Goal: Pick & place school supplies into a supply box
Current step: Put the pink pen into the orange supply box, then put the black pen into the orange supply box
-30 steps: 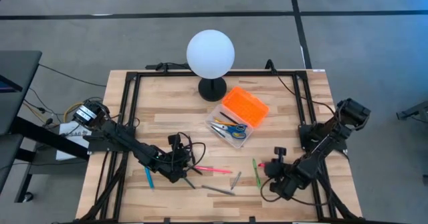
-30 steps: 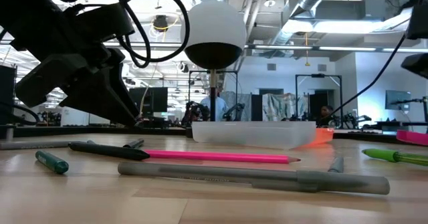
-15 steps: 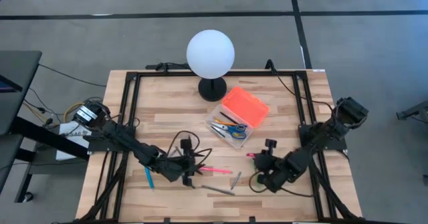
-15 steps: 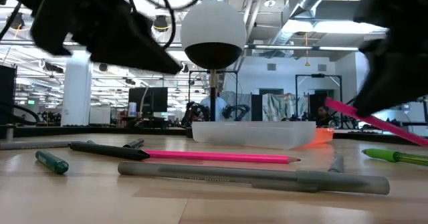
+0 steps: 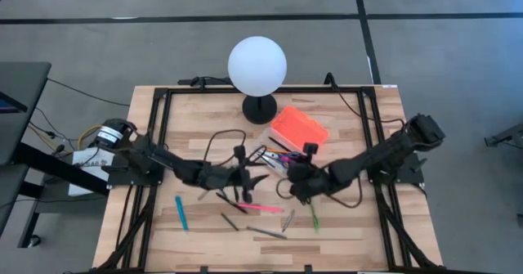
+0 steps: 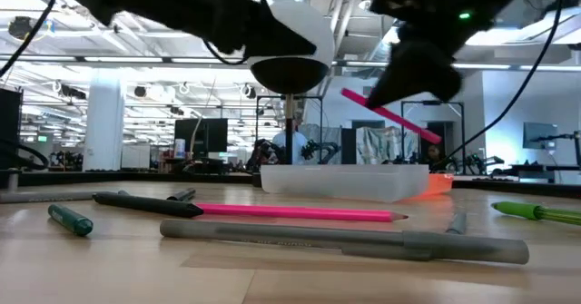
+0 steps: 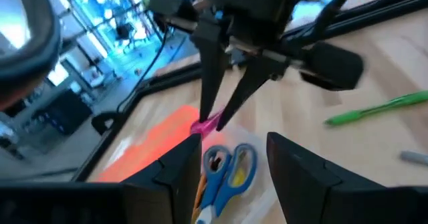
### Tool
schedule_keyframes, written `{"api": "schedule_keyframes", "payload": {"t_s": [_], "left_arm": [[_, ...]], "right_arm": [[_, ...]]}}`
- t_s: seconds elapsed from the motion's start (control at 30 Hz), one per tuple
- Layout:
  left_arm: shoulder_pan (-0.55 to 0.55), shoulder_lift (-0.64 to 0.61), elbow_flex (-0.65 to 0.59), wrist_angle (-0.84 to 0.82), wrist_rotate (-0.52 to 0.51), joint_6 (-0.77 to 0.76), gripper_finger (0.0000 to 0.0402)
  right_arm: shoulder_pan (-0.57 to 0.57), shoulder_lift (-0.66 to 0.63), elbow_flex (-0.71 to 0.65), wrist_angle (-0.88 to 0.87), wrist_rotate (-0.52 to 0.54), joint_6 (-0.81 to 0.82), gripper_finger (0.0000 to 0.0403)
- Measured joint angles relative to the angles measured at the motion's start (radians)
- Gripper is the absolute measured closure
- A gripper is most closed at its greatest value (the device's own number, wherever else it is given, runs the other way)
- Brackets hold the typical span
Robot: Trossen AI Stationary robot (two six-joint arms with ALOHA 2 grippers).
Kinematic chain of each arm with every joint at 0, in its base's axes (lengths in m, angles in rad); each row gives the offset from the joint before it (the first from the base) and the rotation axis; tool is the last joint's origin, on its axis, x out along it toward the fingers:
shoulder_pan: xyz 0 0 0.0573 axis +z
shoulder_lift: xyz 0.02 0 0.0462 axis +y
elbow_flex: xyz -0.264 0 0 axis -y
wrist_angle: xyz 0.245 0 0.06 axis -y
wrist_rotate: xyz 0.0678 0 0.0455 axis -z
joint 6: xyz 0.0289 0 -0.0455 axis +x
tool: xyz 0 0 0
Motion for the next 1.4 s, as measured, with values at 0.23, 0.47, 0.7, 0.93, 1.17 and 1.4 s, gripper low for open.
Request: {"api": "schedule_keyframes", "payload": {"t_s": [0.23, 0.47, 0.7, 0.93, 1.17, 1.4], "left_arm": [[0.082, 0.0, 0.0, -0.005, 0.01, -0.02, 0.0237], [0.13, 0.0, 0.0, -0.01, 0.01, -0.013, 0.0237], [0.197, 0.071, 0.002, -0.012, 0.016, -0.095, 0.0237], [0.232, 0.173, 0.002, 0.043, 0.036, -0.132, 0.0237], [0.195, 0.177, 0.002, 0.079, 0.024, -0.06, 0.0237], [0.092, 0.163, 0.001, 0.065, -0.07, 0.071, 0.0237]], "right_arm": [[-0.102, 0.0, 0.0, 0.206, -0.125, -0.193, 0.0336], [-0.157, 0.0, 0.0, 0.312, -0.231, -0.255, 0.0336], [-0.165, 0.0, 0.001, 0.341, -0.266, -0.257, 0.0336], [-0.151, 0.0, 0.001, 0.322, -0.262, -0.242, 0.0336], [-0.151, 0.0, 0.001, 0.165, -0.239, -0.142, 0.0336], [-0.096, 0.0, 0.001, 0.067, -0.236, -0.069, 0.0336]]}}
